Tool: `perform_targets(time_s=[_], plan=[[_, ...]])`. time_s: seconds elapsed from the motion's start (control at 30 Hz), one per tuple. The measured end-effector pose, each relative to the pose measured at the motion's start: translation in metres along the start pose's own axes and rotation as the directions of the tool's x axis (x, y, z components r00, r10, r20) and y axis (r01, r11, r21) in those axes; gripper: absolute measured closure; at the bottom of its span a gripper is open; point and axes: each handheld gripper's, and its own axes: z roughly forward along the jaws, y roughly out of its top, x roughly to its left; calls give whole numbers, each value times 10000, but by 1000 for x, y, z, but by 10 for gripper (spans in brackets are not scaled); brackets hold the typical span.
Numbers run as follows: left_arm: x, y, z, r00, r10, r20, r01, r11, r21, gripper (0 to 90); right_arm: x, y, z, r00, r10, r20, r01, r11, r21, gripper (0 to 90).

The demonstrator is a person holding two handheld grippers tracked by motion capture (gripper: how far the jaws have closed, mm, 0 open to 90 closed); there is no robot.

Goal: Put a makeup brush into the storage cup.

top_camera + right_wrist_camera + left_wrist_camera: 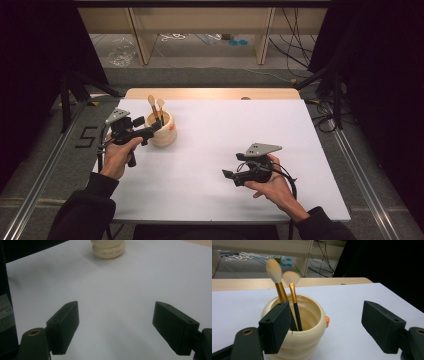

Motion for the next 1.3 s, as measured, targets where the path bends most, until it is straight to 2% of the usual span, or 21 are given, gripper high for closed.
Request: perform_targets(time_s=[0.23,0.43,0.53,0.63,0.77,0.9,1.07,1.23,1.27,1.3], plan=[[-13,-3,-4,9991,30,417,-27,10000,-54,223,0,0,-1,10000,18,15,-18,10000,-80,221],[-22,-7,-10,9980,248,581,-239,9996,-159,214,0,0,-1,9999,76,78,-76,9999,-87,222],[-27,-11,-13,9960,432,782,-420,9990,-172,209,1,0,-2,9998,190,-11,-190,9998,-51,222],[-33,-15,-16,9937,753,829,-742,9971,-161,201,0,0,-1,10000,80,-1,-80,9999,-85,221],[-39,-19,-19,9922,689,1039,-665,9974,-262,202,0,0,0,10000,80,43,-79,9999,-150,221],[-45,-24,-21,9882,815,1294,-809,9967,-102,191,-2,0,0,9999,162,-55,-163,9998,-138,221],[-48,-28,-20,9881,766,1330,-777,9970,36,189,-3,-1,-2,9998,217,28,-217,9996,-170,221],[-46,-30,-19,9887,821,1256,-845,9963,137,181,-3,-2,-2,9996,261,100,-258,9994,-229,219],[-46,-31,-19,9887,808,1260,-833,9964,149,179,-4,-2,-1,9998,197,-1,-197,9993,-329,219],[-46,-32,-19,9889,830,1234,-854,9962,147,179,-5,-1,-2,9996,265,-95,-266,9994,-209,219]])
